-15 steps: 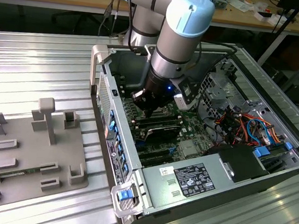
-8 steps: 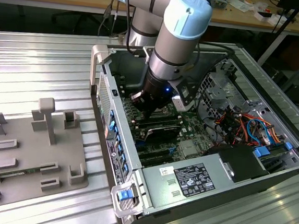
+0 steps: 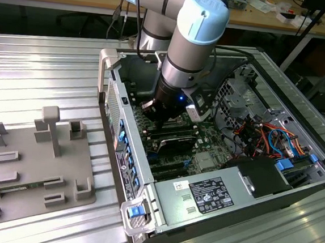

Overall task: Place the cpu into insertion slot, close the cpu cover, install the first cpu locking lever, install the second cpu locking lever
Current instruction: 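Install the second cpu locking lever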

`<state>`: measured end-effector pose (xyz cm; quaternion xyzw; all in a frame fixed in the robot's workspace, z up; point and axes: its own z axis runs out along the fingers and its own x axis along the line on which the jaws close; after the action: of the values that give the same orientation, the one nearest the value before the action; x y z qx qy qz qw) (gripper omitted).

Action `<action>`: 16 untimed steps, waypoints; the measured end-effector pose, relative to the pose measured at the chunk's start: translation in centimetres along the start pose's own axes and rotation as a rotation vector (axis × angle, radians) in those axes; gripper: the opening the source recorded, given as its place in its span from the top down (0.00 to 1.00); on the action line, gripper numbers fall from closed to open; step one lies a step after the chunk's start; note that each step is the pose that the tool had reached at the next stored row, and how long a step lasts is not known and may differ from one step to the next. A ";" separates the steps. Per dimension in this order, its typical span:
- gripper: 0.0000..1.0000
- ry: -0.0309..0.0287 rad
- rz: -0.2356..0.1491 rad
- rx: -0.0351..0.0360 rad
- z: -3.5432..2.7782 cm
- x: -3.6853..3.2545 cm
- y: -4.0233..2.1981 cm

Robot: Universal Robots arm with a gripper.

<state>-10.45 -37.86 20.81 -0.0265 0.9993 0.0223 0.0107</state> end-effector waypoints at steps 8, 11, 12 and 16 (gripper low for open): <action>0.89 -0.0002 0.000 -0.0023 0.11 -0.01 0.24; 0.89 0.0000 0.000 -0.0029 0.18 -0.01 0.34; 0.89 0.0001 0.000 -0.0033 0.22 -0.02 0.36; 0.89 -0.0002 0.000 -0.0064 0.42 -0.01 0.47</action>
<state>-10.46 -37.37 20.41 -0.0265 0.9993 0.0255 0.0107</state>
